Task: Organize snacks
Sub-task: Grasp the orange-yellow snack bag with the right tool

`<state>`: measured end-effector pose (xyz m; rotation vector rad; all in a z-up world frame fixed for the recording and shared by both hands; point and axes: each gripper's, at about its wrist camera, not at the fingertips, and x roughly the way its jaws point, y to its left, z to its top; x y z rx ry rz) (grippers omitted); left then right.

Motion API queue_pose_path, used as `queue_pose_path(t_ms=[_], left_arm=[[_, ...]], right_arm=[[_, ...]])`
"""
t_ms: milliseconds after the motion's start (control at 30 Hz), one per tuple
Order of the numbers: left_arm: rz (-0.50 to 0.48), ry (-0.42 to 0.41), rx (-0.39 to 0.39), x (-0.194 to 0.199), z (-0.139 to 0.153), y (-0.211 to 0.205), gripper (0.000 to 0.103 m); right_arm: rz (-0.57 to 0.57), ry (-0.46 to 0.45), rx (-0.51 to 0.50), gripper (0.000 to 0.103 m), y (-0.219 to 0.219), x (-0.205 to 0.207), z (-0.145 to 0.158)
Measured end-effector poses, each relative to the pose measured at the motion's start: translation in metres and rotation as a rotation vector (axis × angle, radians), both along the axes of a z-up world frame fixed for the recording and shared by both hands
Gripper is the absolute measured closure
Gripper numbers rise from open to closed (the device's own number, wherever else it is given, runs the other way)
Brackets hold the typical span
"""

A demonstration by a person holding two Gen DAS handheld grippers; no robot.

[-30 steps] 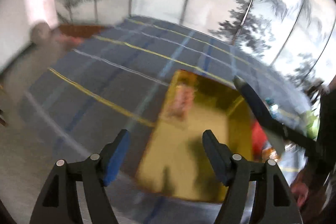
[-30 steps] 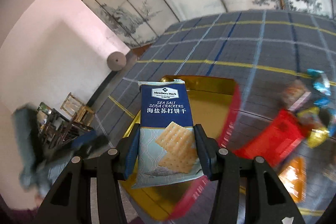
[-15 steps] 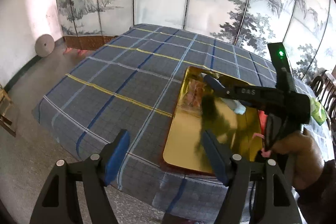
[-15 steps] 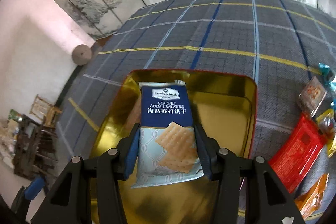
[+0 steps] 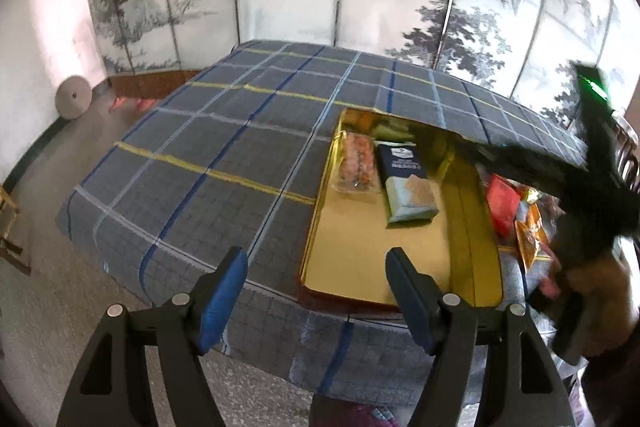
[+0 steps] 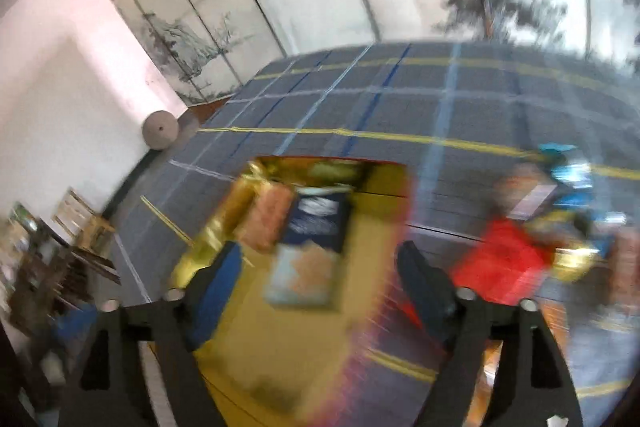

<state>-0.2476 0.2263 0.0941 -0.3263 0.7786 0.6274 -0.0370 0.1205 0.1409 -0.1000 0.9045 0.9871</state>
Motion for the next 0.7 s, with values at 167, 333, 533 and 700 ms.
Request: queue_pose_path(t_ms=[167,333,533,700], left_arm=[[-0.039,-0.008,-0.033,0.007,-0.001,-0.01,0.03],[-0.085,-0.004,-0.078,0.018,-0.003,-0.023,0.03],[-0.125,0.027,-0.019,0.025,0.003,-0.041,0.03],[-0.149,0.053,-0.008,0.038,0.001,-0.049,0.03]], right_arm=[[0.023,-0.156,-0.159,0.003,-0.067,-0.005,-0.014],[0.059,-0.188,-0.22,0.003,-0.071,0.0,-0.029],[0.091,-0.152,-0.241,0.003,-0.058,0.018,-0.047],[0.12,-0.075,-0.26,0.04,-0.047,0.03,-0.065]])
